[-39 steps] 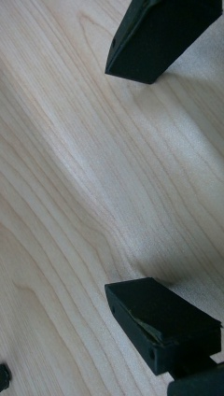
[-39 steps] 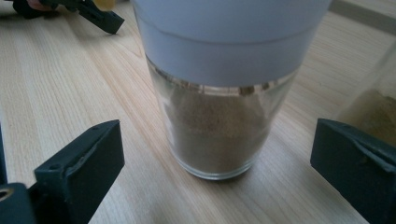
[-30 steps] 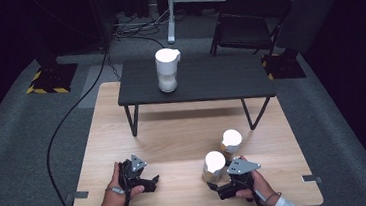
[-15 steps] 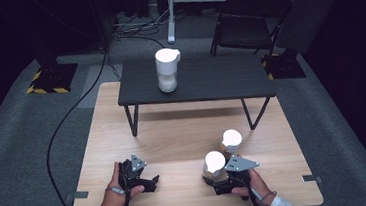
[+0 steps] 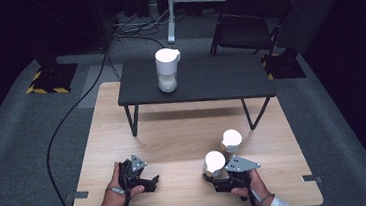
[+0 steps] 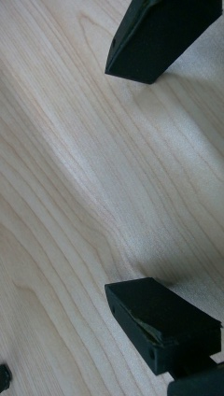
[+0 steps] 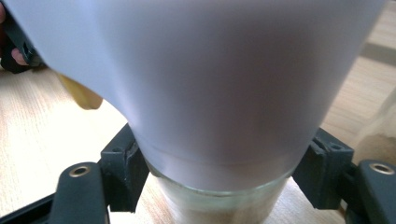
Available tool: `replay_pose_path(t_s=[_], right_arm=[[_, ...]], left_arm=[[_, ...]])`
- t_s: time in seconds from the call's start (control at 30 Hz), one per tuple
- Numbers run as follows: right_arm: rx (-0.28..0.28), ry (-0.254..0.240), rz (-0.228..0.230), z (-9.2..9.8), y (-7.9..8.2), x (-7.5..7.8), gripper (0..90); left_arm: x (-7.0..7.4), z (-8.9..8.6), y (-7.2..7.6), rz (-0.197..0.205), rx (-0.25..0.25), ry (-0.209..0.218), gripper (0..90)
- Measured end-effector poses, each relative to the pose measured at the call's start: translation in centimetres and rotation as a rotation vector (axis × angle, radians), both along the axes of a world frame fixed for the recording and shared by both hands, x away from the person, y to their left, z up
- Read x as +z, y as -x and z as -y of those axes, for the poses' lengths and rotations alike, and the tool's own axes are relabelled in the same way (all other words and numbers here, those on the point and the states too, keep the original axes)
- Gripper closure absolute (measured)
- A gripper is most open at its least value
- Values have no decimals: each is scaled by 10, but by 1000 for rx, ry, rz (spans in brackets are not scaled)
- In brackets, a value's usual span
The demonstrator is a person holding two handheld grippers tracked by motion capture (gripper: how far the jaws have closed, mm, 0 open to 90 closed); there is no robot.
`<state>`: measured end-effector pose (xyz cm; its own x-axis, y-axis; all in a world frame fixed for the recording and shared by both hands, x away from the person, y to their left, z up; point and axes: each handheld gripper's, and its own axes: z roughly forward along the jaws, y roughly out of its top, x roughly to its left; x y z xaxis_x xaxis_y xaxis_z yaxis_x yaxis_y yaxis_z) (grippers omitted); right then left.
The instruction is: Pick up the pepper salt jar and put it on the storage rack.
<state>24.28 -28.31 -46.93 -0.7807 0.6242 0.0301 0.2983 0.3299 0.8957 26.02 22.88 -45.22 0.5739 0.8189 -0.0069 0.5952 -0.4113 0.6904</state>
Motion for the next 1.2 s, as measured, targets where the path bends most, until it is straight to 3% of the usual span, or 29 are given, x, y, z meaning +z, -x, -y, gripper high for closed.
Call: replay_pose_path(t_s=[0.5, 0.73, 1.13, 1.2], right_arm=[[-46, 33, 69, -1, 12, 7, 297], [-37, 43, 88, 0, 14, 14, 297], [-38, 35, 94, 3, 24, 34, 297], [-42, 28, 77, 3, 25, 40, 297]], left_arm=[[0, 0, 0, 0, 0, 0, 0], [0, 0, 0, 0, -1, 0, 0], [0, 0, 0, 0, 0, 0, 0], [0, 0, 0, 0, -1, 1, 0]])
